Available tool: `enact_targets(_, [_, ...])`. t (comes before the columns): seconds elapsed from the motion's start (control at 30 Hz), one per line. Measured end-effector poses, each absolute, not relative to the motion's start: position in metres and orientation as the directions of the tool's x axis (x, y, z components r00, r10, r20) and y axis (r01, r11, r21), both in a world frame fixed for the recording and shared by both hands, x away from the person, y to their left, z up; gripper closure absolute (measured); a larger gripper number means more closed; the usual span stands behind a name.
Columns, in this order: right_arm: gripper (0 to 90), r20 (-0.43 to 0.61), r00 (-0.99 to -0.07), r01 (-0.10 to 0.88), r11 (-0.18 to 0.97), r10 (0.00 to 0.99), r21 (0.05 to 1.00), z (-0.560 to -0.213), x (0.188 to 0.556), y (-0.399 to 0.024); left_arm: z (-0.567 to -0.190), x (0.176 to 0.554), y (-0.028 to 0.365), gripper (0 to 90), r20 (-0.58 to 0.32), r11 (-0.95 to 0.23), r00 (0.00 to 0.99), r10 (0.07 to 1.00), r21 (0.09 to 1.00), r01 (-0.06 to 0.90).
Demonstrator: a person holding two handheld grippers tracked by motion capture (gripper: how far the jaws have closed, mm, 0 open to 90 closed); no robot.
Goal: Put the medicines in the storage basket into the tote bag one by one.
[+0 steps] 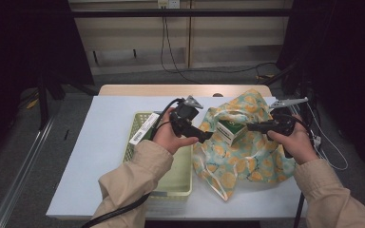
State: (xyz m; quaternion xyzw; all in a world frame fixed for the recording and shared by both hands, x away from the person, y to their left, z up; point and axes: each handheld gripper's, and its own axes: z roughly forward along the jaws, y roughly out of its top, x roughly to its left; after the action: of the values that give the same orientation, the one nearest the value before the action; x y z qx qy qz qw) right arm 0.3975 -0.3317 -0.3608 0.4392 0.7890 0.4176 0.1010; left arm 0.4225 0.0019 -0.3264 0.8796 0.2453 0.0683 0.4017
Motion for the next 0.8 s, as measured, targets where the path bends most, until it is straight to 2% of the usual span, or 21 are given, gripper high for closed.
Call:
enact_targets(0.43, [89.6,0.208,-0.599,0.607,0.268,0.774,0.748,-0.361,0.396,-0.332,-0.338,0.43,0.067,9.4,-0.054,-0.542,0.821,0.568,0.726,0.423])
enact_targets(0.8, [89.5,0.21,-0.594,0.608,0.263,0.776,0.749,-0.361,0.394,-0.336,-0.345,0.43,0.098,9.2,-0.059,-0.522,0.798,0.599,0.727,0.446])
